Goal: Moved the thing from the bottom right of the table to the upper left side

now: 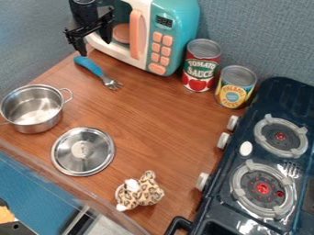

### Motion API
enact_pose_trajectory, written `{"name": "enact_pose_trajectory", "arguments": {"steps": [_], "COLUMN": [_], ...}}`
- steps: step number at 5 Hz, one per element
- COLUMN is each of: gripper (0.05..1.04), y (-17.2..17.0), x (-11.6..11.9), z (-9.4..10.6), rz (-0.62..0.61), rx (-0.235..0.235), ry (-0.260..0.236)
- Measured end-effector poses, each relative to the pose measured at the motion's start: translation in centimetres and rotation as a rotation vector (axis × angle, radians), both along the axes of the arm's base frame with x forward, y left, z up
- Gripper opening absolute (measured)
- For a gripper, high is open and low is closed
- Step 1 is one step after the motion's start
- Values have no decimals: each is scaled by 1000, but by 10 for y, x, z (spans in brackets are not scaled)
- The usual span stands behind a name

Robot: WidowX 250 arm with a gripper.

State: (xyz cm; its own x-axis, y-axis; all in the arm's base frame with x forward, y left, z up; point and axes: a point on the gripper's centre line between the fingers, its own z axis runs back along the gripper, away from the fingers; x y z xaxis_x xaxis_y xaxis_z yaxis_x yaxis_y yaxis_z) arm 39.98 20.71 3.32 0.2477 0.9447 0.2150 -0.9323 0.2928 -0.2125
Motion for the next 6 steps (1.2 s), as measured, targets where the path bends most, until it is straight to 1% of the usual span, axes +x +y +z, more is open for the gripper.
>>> {"name": "enact_pose_trajectory", "arguments": {"steps": [1, 2, 3, 4, 5, 6], "gripper": [1000, 1000, 1000, 1000, 1000, 1000], "y": [-3, -25, -49, -75, -118, -166], "x": [-5, -22, -37, -56, -76, -110], "z": [-19, -32, -19, -6, 0, 5], "rz": [3, -13, -37, -53, -115, -168], "rx": [-21, -40, -13, -46, -59, -86], "ry": [39, 72, 60, 54, 80, 84]}}
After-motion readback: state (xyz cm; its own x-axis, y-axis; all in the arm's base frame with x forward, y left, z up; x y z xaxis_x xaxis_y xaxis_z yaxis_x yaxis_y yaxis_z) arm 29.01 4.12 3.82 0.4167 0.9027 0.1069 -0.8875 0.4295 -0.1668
